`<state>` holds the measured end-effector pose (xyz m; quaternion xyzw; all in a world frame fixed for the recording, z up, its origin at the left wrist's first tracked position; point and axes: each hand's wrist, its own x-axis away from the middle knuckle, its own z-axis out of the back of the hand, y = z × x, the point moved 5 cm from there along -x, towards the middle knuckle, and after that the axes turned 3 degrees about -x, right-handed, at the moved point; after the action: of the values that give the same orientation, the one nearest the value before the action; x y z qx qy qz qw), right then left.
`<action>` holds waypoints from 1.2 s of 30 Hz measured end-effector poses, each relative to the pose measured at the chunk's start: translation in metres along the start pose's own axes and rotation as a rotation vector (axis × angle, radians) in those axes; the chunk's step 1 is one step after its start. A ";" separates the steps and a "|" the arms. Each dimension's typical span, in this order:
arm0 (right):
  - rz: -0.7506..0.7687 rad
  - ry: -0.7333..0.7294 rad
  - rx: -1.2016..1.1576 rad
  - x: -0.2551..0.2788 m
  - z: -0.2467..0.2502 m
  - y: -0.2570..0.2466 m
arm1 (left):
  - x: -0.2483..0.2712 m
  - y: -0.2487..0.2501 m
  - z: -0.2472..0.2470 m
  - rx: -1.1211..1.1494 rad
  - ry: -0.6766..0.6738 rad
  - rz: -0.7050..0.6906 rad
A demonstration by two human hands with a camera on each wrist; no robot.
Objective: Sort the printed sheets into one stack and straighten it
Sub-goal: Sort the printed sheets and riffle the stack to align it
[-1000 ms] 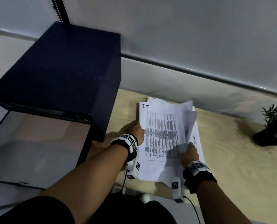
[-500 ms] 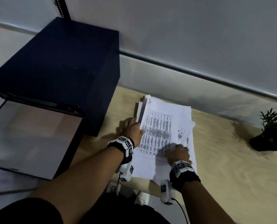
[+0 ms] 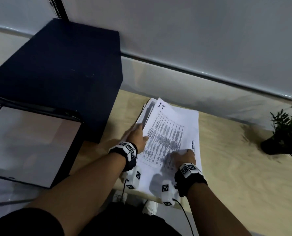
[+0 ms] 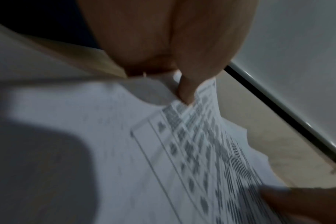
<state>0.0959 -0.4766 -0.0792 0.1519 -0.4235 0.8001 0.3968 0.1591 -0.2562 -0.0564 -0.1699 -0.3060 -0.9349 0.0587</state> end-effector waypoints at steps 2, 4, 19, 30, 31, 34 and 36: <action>0.028 0.004 0.013 0.001 0.000 -0.004 | -0.001 -0.002 -0.005 -0.156 -0.112 -0.068; 0.045 -0.013 0.030 0.001 -0.001 -0.011 | 0.000 -0.009 -0.010 -0.279 -0.141 -0.065; 0.290 -0.098 -0.237 -0.008 0.015 -0.025 | -0.005 -0.032 0.007 0.256 -0.030 0.016; 0.125 0.116 0.209 -0.010 -0.011 -0.021 | -0.011 -0.058 0.025 0.194 0.010 0.080; 0.073 0.193 0.276 -0.005 -0.015 -0.018 | -0.010 -0.061 0.029 0.198 0.087 0.105; -0.010 0.188 0.302 0.000 -0.031 -0.011 | -0.007 -0.062 0.048 0.211 0.253 0.135; -0.039 0.191 0.345 -0.002 -0.032 -0.007 | -0.005 -0.057 0.061 0.184 0.308 0.125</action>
<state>0.1056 -0.4494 -0.0952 0.1493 -0.2377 0.8638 0.4185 0.1684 -0.1740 -0.0438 -0.0372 -0.3663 -0.9125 0.1783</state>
